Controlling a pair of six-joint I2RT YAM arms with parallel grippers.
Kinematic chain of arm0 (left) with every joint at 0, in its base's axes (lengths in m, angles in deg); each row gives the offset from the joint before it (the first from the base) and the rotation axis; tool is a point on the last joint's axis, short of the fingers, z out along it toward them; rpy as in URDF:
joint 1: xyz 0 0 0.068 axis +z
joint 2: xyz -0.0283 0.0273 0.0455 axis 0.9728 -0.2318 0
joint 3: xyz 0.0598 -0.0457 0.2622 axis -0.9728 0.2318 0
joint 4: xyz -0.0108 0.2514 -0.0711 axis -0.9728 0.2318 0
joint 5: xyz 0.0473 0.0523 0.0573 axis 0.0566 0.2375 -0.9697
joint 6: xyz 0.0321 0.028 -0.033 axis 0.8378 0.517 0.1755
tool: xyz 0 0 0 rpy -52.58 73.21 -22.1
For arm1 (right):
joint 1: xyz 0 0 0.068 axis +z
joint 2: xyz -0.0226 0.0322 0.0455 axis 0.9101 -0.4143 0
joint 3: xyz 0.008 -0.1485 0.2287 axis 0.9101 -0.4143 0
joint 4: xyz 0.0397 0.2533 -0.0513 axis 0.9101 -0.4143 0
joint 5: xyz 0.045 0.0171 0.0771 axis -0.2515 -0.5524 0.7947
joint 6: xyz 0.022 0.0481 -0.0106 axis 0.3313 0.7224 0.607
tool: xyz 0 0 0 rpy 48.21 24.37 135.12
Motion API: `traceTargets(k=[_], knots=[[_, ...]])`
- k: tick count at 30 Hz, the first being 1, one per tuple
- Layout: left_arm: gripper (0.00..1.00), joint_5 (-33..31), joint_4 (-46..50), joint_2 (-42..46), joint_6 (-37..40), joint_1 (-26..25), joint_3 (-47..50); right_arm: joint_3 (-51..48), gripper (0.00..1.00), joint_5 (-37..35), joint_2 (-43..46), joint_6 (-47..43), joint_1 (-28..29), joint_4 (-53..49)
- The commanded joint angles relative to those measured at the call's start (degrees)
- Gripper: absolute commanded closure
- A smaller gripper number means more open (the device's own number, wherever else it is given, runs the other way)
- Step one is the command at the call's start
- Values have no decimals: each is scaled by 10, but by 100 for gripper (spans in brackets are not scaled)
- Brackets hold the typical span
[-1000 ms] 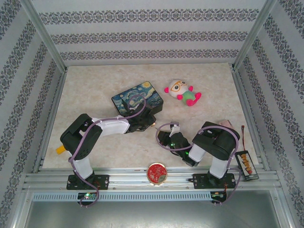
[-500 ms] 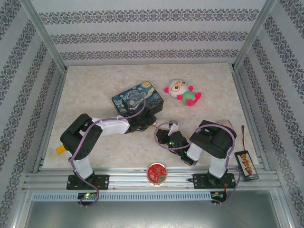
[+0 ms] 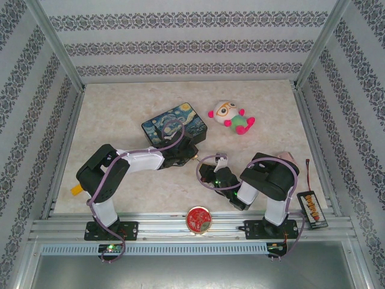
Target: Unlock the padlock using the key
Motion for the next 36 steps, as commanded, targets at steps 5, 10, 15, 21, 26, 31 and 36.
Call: traceTargets(k=[5,10,15,21,26,31,36], knots=[[83,48,-18,-19,-44,-10,13,4,100,-11,6,-9,-4,25],[83,49,-21,-19,-44,-10,13,11,100,-6,3,-10,-9,25],[83,50,-22,-19,-44,-10,15,16,100,-1,2,-9,-14,25],[83,52,-26,-20,-45,-10,15,26,100,10,-4,-7,-17,25],[83,53,-29,-22,-48,-10,15,35,100,24,-11,-4,-17,25],[83,53,-30,-22,-48,-10,15,38,100,30,-13,0,-17,25],[83,56,-34,-22,-48,-11,17,38,100,34,-12,11,-21,25]])
